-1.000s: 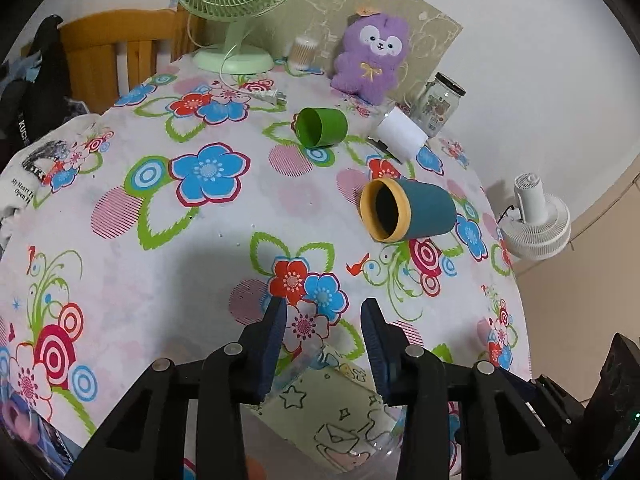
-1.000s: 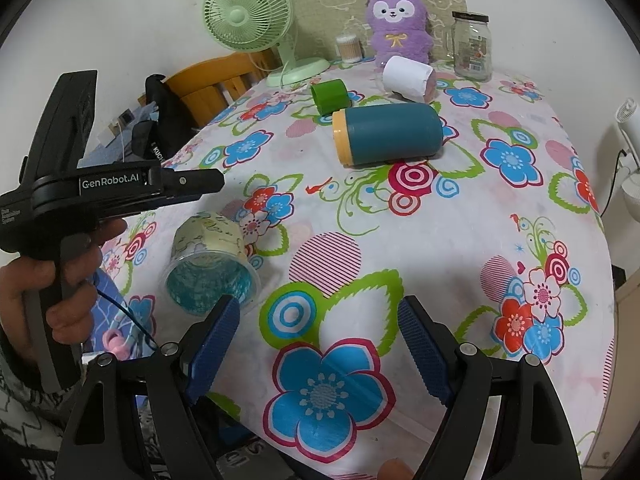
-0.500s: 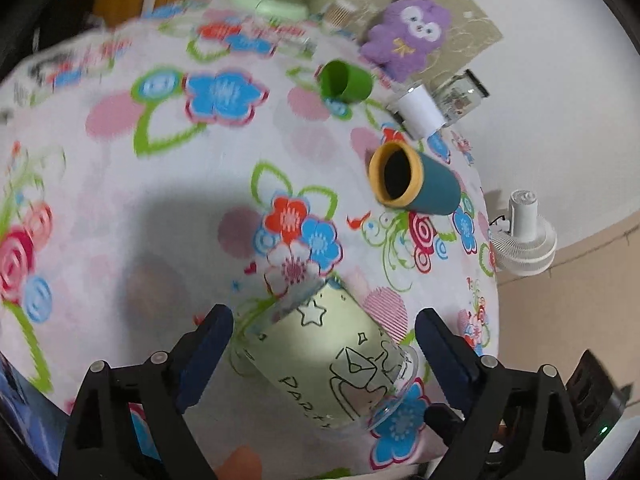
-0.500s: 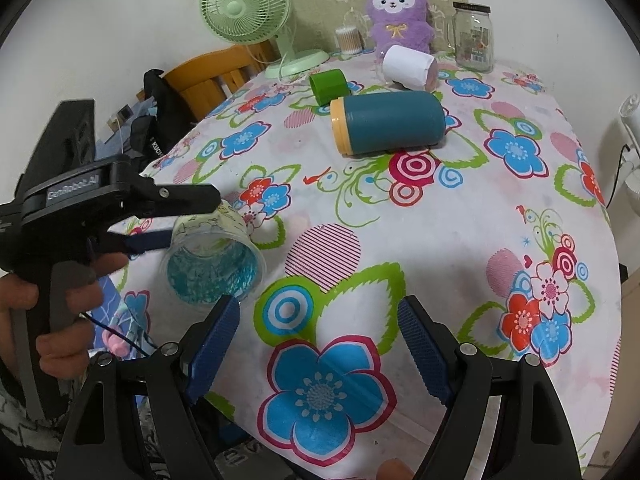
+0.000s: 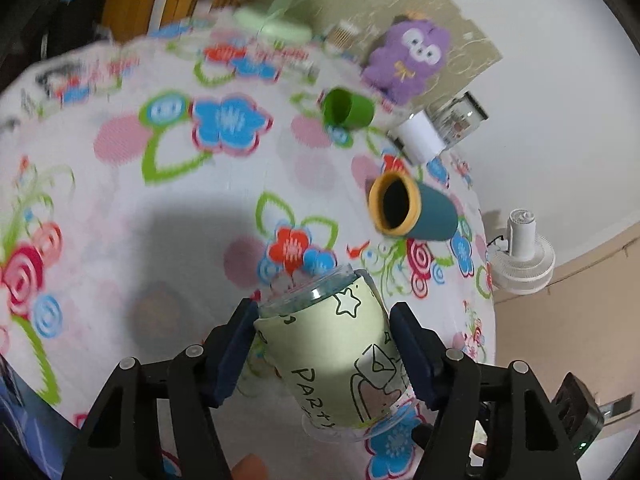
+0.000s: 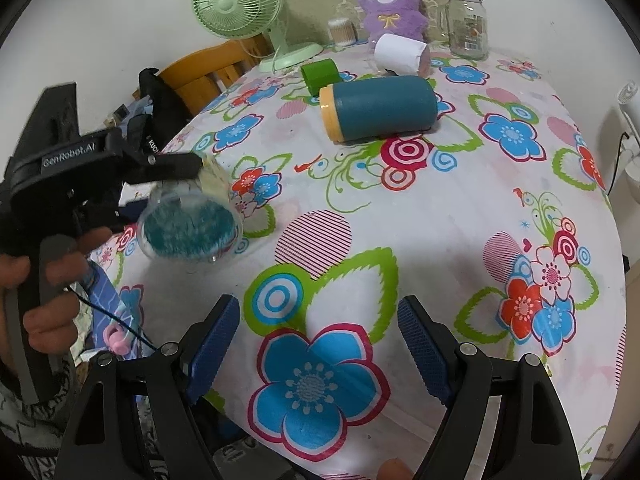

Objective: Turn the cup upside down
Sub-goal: 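Rotate the held cup with the left gripper so its lid faces down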

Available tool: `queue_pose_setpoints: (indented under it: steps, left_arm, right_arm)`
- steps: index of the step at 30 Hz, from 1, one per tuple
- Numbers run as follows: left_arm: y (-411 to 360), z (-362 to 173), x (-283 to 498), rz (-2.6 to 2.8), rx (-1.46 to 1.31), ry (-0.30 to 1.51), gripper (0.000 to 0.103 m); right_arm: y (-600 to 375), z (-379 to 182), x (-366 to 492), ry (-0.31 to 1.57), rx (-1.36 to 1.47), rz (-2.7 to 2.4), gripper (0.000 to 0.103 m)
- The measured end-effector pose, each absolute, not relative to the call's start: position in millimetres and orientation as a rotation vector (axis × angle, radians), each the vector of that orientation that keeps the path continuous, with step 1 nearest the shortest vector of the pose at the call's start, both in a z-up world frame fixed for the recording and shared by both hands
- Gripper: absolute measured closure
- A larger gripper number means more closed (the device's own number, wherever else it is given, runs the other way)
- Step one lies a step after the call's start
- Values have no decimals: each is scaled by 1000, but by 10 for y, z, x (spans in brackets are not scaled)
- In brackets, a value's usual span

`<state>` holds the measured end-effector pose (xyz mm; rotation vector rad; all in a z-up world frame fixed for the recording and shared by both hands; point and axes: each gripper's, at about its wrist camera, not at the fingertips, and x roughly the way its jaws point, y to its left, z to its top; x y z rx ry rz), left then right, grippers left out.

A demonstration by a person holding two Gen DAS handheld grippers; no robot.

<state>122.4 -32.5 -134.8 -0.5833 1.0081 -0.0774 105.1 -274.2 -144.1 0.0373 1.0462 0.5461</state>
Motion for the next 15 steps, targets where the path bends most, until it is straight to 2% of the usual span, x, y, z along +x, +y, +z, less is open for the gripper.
queue_pose_setpoints:
  steps: [7,15]
  left_arm:
    - [-459,-1132,1153,57,-302,822,33]
    - [-553,-1350,1208,113,-194,799,33]
  right_arm:
    - [-2697,-1407,1031,1031,39,554,20]
    - [-2690,-1402,997,1027,41,558,20]
